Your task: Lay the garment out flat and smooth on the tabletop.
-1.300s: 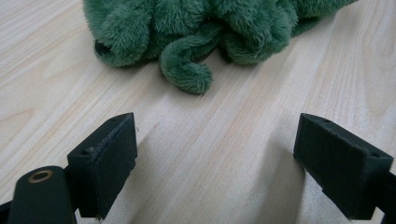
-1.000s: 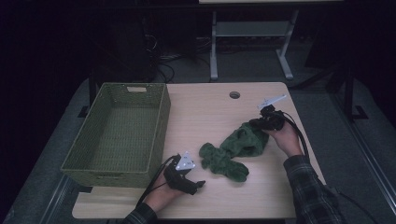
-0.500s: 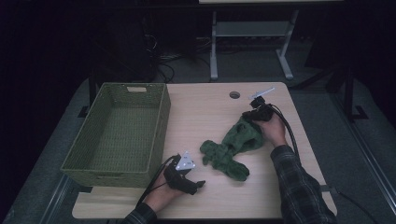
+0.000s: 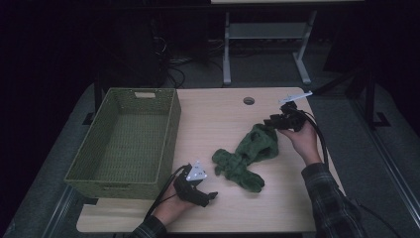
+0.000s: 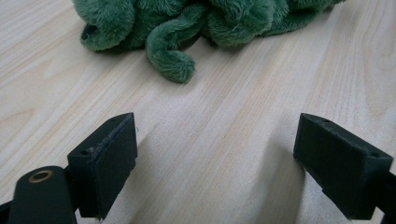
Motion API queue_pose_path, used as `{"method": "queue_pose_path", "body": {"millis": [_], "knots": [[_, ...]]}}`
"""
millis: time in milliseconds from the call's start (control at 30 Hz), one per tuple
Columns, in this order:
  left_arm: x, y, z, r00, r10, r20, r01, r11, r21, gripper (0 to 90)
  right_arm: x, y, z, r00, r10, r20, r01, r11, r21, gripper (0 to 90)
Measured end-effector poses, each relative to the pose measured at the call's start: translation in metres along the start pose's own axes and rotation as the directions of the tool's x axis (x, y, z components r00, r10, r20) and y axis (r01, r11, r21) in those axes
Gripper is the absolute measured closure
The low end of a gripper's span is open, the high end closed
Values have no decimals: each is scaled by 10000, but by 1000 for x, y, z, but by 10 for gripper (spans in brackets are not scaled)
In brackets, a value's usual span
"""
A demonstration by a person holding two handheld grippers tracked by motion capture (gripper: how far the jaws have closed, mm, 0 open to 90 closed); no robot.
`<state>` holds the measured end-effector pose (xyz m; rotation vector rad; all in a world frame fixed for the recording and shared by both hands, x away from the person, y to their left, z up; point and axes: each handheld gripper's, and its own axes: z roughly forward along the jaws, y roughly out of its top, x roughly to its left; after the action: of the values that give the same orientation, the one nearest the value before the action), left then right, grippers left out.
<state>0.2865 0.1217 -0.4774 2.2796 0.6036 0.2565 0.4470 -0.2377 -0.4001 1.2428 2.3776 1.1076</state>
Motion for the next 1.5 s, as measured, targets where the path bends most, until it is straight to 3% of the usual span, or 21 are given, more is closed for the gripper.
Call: {"method": "queue_pose_path", "body": {"millis": [200, 333, 600, 700, 1000, 1033, 1200, 1233, 1300, 1500], "knots": [[0, 0, 0, 10000, -50, 11, 50, 10000, -39, 129, 16, -17, -16, 9996, -191, -201, 195, 9996, 197, 583], [0, 0, 0, 10000, -52, 10, 52, 10000, -45, 129, 34, -32, -27, 9985, -435, -344, 449, 9981, 411, 581], [0, 0, 0, 10000, -3, -17, 2, 10000, -86, 128, 54, -50, -43, 9961, -562, -675, 579, 9980, 241, 573], [0, 0, 1, 10000, -41, 1, 41, 10000, -88, 128, 70, -63, -49, 9933, -629, -964, 654, 9976, 223, 569], [0, 0, 0, 10000, -36, 15, 36, 10000, -33, 128, 101, -90, -49, 9816, -862, -1705, 908, 9957, 190, 561], [-1, 0, 0, 10000, -68, 8, 68, 10000, -62, 128, 110, -96, -48, 9782, -901, -1871, 969, 9949, 274, 556], [-1, 0, 0, 10000, -73, 9, 73, 10000, -60, 129, 122, -105, -46, 9728, -992, -2094, 1091, 9934, 359, 555], [0, 0, 0, 10000, -70, 9, 70, 10000, -62, 128, 126, -110, -44, 9685, -1094, -2236, 1204, 9921, 362, 555], [0, 0, 0, 10000, -43, 14, 43, 10000, -34, 129, 132, -115, -42, 9671, -951, -2360, 1075, 9934, 401, 555], [0, 0, 0, 10000, -49, 16, 50, 10000, -40, 128, 145, -123, -27, 9686, -1336, -2098, 1556, 9835, 918, 575]]}}
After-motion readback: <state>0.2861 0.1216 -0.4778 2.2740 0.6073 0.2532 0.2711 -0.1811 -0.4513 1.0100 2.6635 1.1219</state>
